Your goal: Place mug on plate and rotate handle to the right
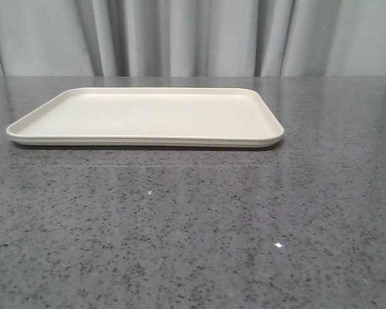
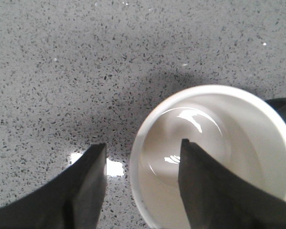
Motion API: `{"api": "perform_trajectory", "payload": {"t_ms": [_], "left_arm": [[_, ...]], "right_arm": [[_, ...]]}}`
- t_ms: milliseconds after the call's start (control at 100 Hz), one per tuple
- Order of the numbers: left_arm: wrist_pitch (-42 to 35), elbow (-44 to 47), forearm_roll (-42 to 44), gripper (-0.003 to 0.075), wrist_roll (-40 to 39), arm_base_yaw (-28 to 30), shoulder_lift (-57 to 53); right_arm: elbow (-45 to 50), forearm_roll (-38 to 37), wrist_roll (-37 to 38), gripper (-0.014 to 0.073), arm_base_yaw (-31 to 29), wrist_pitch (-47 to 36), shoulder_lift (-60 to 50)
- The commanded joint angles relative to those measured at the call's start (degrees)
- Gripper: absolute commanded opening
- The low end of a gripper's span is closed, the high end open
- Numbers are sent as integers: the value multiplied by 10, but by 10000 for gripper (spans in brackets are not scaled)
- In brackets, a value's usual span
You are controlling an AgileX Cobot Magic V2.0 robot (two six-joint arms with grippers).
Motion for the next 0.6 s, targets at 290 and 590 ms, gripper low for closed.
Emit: {"api": "perform_trajectory", "payload": {"t_ms": [290,590], "left_arm": [[-25,-10,-14,335,0,0,14],[-25,-9,-16,335,0,0,21]], "right_arm": [[-19,2,-6,299,-4,-35,10],[-19,2,-6,299,-4,-35,10]]}}
